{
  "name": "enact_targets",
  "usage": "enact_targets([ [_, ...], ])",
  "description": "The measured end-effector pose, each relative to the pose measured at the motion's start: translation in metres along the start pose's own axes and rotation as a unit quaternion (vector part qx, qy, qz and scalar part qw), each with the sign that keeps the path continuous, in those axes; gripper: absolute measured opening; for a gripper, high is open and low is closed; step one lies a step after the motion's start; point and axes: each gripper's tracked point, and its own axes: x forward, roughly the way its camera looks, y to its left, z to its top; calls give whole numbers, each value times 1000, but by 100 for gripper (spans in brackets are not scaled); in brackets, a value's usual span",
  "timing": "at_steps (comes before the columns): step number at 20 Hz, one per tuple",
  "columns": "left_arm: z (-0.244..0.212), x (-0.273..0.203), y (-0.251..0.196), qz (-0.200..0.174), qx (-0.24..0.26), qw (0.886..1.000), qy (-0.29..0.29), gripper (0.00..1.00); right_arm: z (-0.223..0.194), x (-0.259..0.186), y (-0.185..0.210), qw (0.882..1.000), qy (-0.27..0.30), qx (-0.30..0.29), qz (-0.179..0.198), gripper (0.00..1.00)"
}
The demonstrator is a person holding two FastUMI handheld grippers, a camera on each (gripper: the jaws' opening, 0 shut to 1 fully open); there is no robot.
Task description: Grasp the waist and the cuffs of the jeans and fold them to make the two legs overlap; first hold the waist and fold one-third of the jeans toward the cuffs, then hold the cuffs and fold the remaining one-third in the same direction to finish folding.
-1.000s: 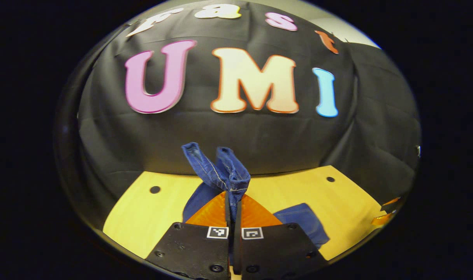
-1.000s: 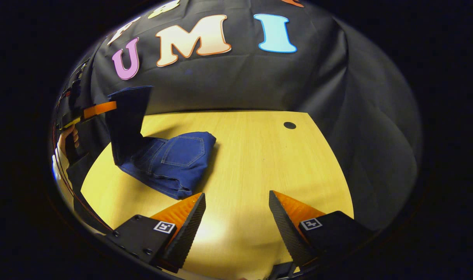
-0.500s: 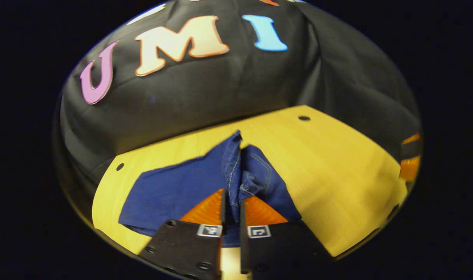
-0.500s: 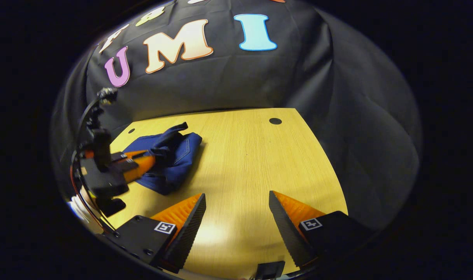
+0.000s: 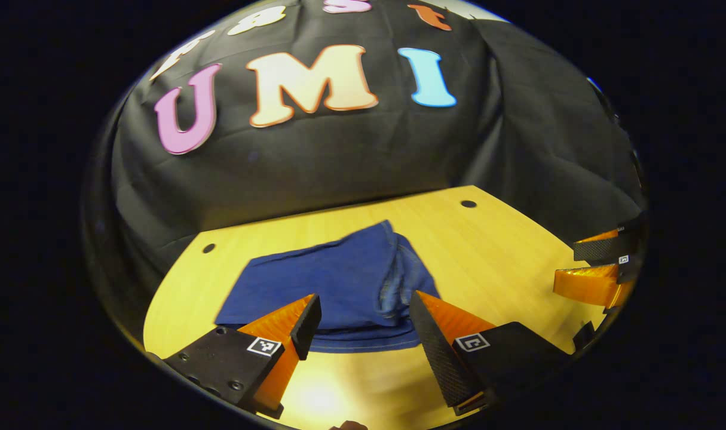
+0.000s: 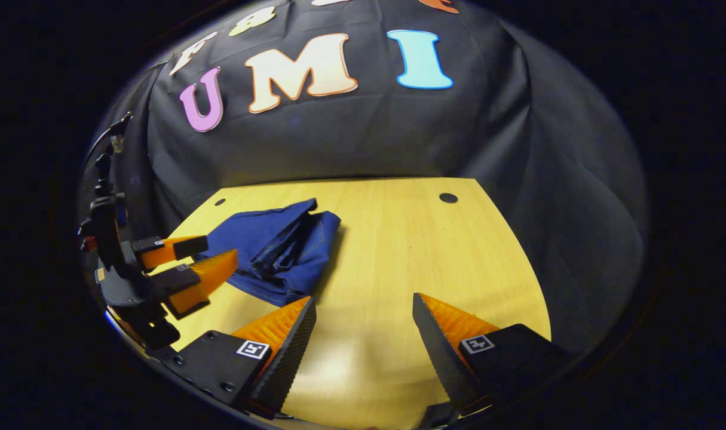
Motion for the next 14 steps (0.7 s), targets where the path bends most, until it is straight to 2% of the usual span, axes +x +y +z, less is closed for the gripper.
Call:
enact_targets([
  [2,5,-19,45,28,-4,1000,-7,90,10,-1,29,1000,-14,-1,9,100],
  [4,8,-36,87,52,-7,999,-14,90,23,-5,58,999,-35,3,18,97],
  [5,10,-43,106,61,-8,998,-19,90,30,-7,71,999,-44,5,22,100],
  [6,10,-48,124,70,-7,997,-18,90,35,-7,84,998,-53,8,24,96],
  [7,9,-53,142,79,-8,997,-19,90,39,-9,95,998,-59,8,24,100],
  [9,4,-58,163,85,-17,996,-21,90,48,-13,110,997,-74,6,19,100],
  [14,-12,-53,191,70,-39,997,-4,90,51,-18,127,996,-85,17,-5,100],
])
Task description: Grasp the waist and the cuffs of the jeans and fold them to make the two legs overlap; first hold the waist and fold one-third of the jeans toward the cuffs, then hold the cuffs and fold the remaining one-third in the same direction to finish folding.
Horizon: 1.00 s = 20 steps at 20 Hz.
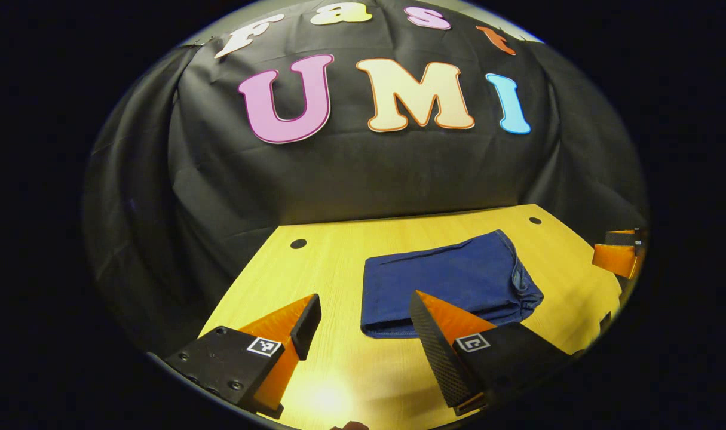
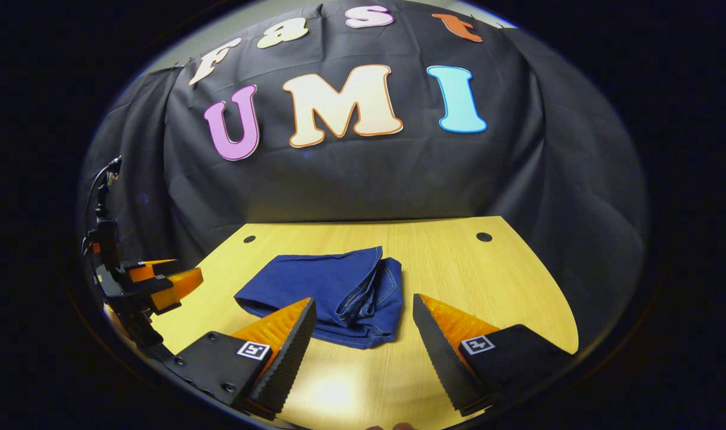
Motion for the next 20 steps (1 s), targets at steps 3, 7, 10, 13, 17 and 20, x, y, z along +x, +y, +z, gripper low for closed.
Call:
enact_targets([
  [3,0,9,7,-11,10,1000,1,90,0,-2,2,1000,0,2,-17,96],
  [7,4,20,11,-22,19,1000,-3,90,5,-4,6,999,-7,6,-31,100],
  [10,0,24,10,-34,16,999,2,90,8,-2,9,999,-11,10,-36,100],
  [13,-3,24,9,-43,18,999,5,90,7,-3,12,999,-11,17,-39,96],
  [17,-7,25,12,-46,14,999,10,90,6,-5,17,999,-12,16,-41,100],
  [20,-9,26,15,-44,10,999,12,90,4,-8,17,999,-9,9,-45,99],
])
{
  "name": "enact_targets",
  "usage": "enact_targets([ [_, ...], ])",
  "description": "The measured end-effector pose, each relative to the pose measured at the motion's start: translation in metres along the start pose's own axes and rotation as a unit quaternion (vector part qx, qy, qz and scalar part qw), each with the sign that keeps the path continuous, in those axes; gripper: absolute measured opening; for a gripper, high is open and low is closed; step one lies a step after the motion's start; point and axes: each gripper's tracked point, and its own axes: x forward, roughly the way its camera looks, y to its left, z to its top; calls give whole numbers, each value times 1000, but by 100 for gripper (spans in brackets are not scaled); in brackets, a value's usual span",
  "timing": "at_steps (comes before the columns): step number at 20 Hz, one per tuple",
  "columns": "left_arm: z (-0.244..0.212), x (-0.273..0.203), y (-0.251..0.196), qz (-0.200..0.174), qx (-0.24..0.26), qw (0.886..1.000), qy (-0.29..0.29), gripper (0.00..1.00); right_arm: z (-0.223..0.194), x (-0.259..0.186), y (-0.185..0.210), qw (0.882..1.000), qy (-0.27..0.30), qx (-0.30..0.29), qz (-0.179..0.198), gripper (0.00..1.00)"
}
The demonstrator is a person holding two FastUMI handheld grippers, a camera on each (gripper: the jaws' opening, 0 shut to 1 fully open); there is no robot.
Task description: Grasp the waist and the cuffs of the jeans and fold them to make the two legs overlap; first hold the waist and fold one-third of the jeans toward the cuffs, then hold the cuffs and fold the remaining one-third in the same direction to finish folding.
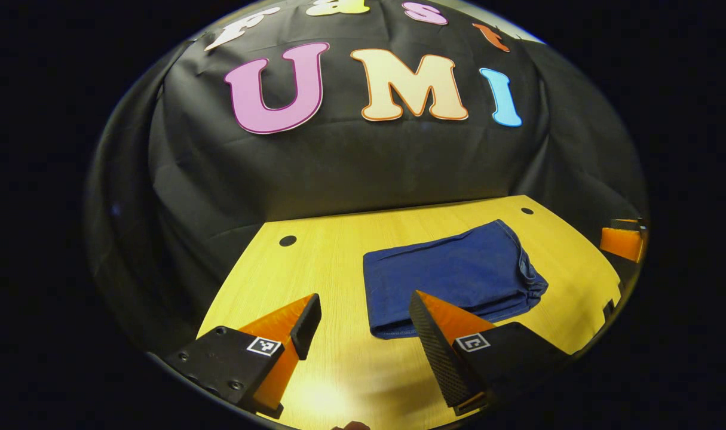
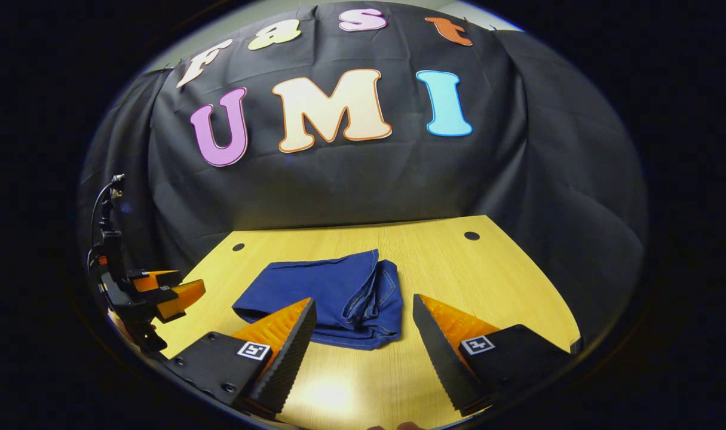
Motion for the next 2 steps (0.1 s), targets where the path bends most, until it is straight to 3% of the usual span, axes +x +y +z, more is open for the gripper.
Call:
enact_targets([
  [2,-1,-1,1,3,-1,1000,0,90,1,-2,0,1000,-2,1,-1,100],
])
